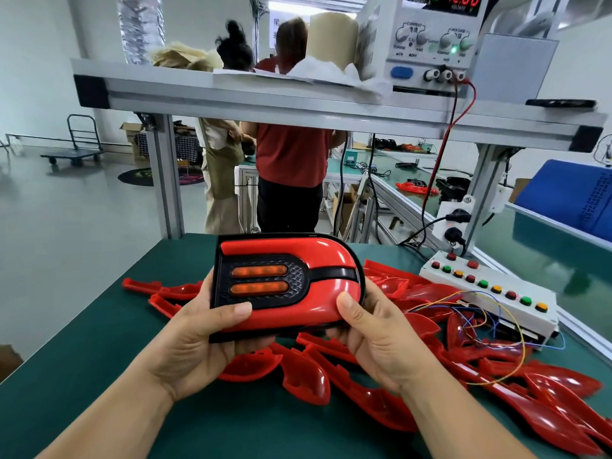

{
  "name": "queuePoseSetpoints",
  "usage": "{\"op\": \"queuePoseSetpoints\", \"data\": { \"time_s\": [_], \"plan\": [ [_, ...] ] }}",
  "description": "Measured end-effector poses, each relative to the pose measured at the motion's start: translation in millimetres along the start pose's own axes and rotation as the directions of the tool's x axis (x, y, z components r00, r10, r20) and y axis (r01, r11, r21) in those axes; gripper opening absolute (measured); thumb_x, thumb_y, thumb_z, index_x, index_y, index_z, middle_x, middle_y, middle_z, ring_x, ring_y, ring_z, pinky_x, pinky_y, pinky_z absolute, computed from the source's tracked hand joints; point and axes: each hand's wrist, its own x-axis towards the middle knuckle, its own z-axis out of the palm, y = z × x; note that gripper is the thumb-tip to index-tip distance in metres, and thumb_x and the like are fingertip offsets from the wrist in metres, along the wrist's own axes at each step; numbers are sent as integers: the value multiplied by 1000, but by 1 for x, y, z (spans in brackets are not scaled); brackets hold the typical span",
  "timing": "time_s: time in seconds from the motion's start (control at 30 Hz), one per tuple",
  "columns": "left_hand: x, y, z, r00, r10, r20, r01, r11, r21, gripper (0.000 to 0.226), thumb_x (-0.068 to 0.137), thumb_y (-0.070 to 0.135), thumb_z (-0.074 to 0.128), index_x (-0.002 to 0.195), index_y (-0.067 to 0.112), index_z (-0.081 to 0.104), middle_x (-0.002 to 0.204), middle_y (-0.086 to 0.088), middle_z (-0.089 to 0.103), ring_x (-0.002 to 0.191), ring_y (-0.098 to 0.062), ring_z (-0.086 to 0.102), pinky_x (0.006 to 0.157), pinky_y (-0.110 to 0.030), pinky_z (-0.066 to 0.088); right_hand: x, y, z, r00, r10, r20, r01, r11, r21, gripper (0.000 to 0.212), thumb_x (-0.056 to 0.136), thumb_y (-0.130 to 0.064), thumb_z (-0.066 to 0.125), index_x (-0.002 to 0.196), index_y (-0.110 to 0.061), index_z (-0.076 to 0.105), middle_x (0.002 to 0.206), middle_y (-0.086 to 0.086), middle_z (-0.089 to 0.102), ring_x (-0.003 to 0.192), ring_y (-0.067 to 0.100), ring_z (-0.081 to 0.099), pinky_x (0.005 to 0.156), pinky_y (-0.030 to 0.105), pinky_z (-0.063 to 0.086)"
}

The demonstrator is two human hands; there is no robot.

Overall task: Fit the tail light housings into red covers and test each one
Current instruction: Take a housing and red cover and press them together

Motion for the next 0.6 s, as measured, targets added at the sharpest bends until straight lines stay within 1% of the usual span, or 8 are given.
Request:
{"op": "queuePoseSetpoints", "data": {
  "time_s": [0.07,0.17,0.23,0.3,0.33,0.4,0.47,0.6],
  "plan": [
    [0,0,-1,1000,-5,15,5,1000,6,71,59,8,80,124,28,60,124,-17,65,103,-36,69,68,-40,61,1,1,0,1000,-4,-16,4,1000,-5,59,60,-40,91,110,-20,67,104,10,73,89,20,71,67,25,56],
    [0,0,-1,999,3,47,-5,999,45,76,59,8,79,128,32,56,127,-17,64,107,-39,66,72,-41,60,1,1,0,1000,18,-3,-18,1000,2,57,60,-38,91,110,-21,68,106,12,72,91,22,71,71,28,57],
    [0,0,0,998,9,57,-14,997,79,76,59,8,81,126,35,57,126,-17,64,107,-40,66,72,-41,60,0,1,1,999,32,-10,-32,999,8,63,60,-38,91,115,-18,65,111,15,71,97,28,70,76,33,58],
    [-1,-1,1,999,14,50,-19,995,94,76,58,8,82,124,36,57,126,-17,64,106,-41,67,71,-39,59,0,1,1,999,38,-21,-37,999,32,70,62,-35,91,120,-14,59,115,18,69,102,32,69,78,36,58],
    [-1,-1,1,999,16,45,-20,995,93,76,58,7,83,123,37,58,125,-17,64,106,-41,66,70,-39,59,0,1,2,999,42,-22,-41,998,44,70,64,-33,90,122,-12,58,116,19,68,103,32,68,78,37,58],
    [-1,-2,1,999,14,48,-18,996,84,75,58,6,83,122,38,59,126,-17,64,108,-42,66,70,-40,59,-1,0,2,998,59,-23,-57,996,70,61,70,-24,85,123,-12,58,118,20,68,103,33,68,77,37,58],
    [0,-2,1,998,5,63,-9,997,72,77,58,7,84,124,38,58,127,-17,63,109,-42,65,72,-41,59,-2,-1,1,996,85,-25,-82,992,91,53,71,-19,80,121,-13,61,117,20,68,100,32,69,76,37,59],
    [0,-3,1,999,-1,51,-3,997,83,82,59,9,84,129,37,53,129,-17,63,110,-41,65,72,-43,59,-3,0,2,991,124,-55,-119,989,83,39,79,-23,76,115,-17,64,109,17,71,90,28,70,73,36,59]
  ]
}}
